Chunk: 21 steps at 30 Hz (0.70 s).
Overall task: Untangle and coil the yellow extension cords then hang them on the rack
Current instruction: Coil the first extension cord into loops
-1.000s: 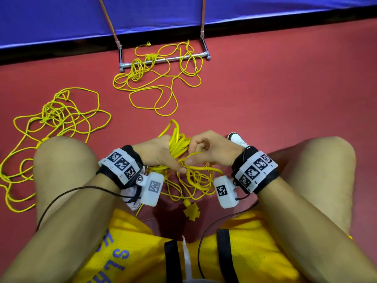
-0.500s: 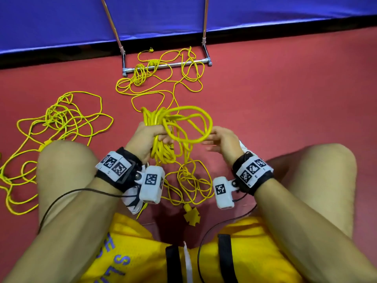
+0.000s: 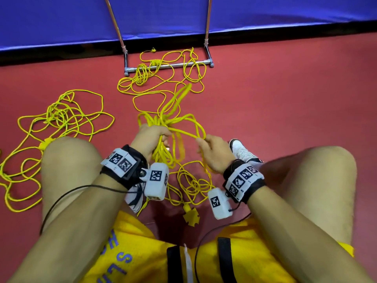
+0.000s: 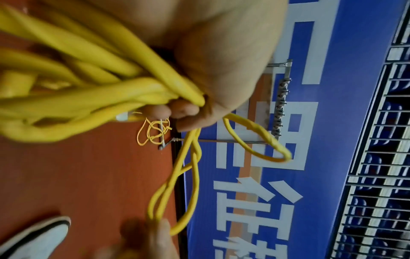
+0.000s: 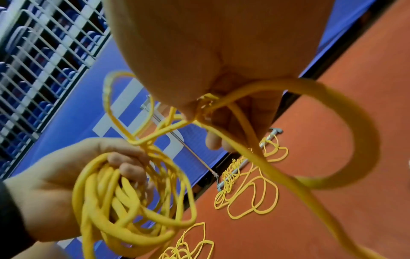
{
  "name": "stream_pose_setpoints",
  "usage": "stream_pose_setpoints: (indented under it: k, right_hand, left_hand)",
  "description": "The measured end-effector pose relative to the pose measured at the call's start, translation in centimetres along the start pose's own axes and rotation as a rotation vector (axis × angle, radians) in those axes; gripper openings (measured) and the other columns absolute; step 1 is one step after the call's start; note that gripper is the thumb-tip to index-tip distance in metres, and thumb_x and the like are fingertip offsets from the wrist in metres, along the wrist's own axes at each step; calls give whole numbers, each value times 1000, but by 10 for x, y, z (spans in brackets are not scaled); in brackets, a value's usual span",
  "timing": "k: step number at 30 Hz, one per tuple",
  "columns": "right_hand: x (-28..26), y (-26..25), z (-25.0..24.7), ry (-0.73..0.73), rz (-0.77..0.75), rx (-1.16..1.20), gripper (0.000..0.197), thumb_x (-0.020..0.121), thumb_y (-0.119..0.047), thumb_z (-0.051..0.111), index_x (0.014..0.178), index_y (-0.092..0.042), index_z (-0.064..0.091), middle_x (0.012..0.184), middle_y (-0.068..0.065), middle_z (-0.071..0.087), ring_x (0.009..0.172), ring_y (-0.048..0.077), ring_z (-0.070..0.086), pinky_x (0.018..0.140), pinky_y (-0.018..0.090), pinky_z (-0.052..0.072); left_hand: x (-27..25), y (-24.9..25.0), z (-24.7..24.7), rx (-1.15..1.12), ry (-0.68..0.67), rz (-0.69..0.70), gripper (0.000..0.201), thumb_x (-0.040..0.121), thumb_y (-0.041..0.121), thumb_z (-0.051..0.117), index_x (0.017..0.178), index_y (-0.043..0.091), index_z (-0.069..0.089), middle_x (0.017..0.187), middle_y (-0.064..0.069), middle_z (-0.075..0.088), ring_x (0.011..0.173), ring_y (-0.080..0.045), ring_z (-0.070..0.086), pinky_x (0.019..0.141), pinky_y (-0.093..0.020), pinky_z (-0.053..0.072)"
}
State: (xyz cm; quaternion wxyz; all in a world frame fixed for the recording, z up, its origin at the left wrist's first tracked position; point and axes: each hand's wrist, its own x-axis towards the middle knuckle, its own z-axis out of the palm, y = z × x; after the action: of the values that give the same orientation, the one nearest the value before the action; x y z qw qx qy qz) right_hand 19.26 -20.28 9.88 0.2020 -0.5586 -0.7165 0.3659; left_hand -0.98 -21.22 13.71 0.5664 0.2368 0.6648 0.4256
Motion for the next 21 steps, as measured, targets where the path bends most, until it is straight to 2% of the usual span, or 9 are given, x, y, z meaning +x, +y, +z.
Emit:
stream_pose_setpoints:
  k: [2,4,6,8,10,13,16,18,21]
  right_hand:
    - [-1,-5,-8,70,-20,-51,35,103,-31,45,80,-11,62,71,6,66,79,38,63,82,42,48]
    - [3,-5,-22,185,37,-16,40,102,-33,48,71,-10,61,60,5,54,72,37,58,72,39,42]
    - [12,10,-41,418,190,92,51,98,-40,53,57,-11,50,51,2,41,65,32,46,64,36,34]
    - [20,33,-60,547,342,154,52,94,-48,55,58,-10,51,54,4,48,68,32,49,68,37,41]
    - [22,46,-67,478,419,95,44,94,-49,52,77,-10,63,79,13,68,87,38,62,82,40,48]
    - [19,35,-51,357,341,41,36,97,-41,54,106,-8,66,112,18,68,111,35,59,96,37,41]
    - [8,1,-15,229,72,242,22,90,-35,68,101,-16,69,99,3,71,98,19,64,95,39,47]
    - [-5,-19,6,72,-89,286,25,88,-41,65,100,-19,68,94,-4,71,91,13,64,89,36,50]
    - [-17,-35,22,-58,-143,436,25,93,-34,59,106,-13,63,75,-16,62,71,4,56,71,26,45]
  left_hand:
    - [6,3,-5,14,165,68,17,64,1,67,56,10,54,46,-6,43,44,-20,44,55,-33,42]
    - [12,8,-13,-51,265,76,22,62,2,66,46,13,56,44,-6,44,44,-20,43,56,-34,40]
    - [18,13,-24,-143,347,84,23,69,0,65,51,10,55,40,-3,43,40,-18,42,54,-31,38]
    - [22,17,-35,-208,419,109,22,73,0,64,55,9,54,38,-1,43,38,-18,42,51,-29,36]
    - [21,17,-37,-189,399,154,26,69,4,66,47,13,57,39,-1,44,38,-18,43,50,-31,38]
    - [9,9,-21,-94,218,174,27,78,0,63,53,10,56,40,-1,44,38,-19,45,51,-31,45]
    - [-7,-5,2,113,86,242,22,73,11,69,52,14,63,44,-3,51,43,-22,50,55,-36,49]
    - [-19,-12,16,309,38,311,11,67,20,69,62,9,67,52,-4,59,49,-20,55,53,-35,50]
    - [-22,-15,23,399,4,381,12,68,16,68,67,5,62,58,1,57,53,-12,48,50,-28,42]
